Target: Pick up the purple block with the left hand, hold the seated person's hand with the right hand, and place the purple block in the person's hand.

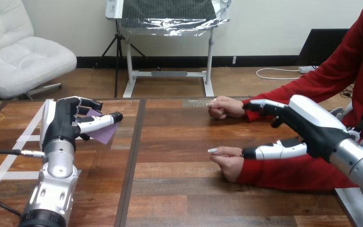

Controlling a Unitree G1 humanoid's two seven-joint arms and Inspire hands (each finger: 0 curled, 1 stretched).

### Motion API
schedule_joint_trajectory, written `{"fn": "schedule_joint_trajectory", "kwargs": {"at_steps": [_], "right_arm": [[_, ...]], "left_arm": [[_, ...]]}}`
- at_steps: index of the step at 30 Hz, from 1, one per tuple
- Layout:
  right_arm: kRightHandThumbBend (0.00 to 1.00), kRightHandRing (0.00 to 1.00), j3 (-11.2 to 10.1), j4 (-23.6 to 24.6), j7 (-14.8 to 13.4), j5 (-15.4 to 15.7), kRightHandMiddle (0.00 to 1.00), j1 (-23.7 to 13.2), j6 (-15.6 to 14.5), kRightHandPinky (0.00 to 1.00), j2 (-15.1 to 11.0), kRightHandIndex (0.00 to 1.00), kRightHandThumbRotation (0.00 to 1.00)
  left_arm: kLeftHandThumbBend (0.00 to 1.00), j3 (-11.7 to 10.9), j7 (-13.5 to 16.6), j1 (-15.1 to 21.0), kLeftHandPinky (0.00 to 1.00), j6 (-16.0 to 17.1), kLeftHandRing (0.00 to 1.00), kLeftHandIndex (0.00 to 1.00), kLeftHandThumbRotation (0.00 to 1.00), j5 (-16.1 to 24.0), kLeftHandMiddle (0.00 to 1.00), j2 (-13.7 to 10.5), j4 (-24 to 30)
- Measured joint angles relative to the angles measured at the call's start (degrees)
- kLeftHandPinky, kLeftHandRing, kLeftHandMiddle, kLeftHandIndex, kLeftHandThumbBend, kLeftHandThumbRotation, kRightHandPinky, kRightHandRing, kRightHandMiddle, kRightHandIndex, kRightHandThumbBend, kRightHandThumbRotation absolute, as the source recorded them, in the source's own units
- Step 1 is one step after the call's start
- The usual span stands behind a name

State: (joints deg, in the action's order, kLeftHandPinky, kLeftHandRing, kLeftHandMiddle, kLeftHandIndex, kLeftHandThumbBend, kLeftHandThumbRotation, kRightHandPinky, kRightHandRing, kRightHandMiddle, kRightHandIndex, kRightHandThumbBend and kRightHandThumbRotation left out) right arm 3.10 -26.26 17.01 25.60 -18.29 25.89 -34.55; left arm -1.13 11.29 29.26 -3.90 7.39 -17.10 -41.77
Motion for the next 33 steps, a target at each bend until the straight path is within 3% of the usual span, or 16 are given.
{"fn": "schedule_joint_trajectory", "kwargs": {"at_steps": [4, 11, 33], "right_arm": [[1.00, 0.86, 1.5, -3.6, 0.6, 0.2, 0.88, -1.9, 0.1, 0.73, -1.3, 0.86, 0.62], [1.00, 0.87, 1.8, -6.1, 1.4, 0.2, 0.88, -3.2, 0.1, 0.74, -2.0, 0.87, 0.63], [1.00, 0.84, 4.0, -10.2, 2.7, 0.9, 0.86, -5.0, -0.7, 0.72, -2.2, 0.84, 0.54]], "left_arm": [[0.73, 0.0, 0.0, 0.0, 0.45, 0.0, 0.45, 0.47, 0.00, 0.2, 0.48, 0.0, 0.1], [0.73, 0.0, 0.0, 0.0, 0.44, -0.3, 0.45, 0.47, 0.00, 0.2, 0.48, 0.0, 0.3], [0.71, 0.0, -0.4, 0.0, 0.45, -0.7, 0.46, 0.47, 0.00, 0.2, 0.48, 0.0, 2.0]]}}
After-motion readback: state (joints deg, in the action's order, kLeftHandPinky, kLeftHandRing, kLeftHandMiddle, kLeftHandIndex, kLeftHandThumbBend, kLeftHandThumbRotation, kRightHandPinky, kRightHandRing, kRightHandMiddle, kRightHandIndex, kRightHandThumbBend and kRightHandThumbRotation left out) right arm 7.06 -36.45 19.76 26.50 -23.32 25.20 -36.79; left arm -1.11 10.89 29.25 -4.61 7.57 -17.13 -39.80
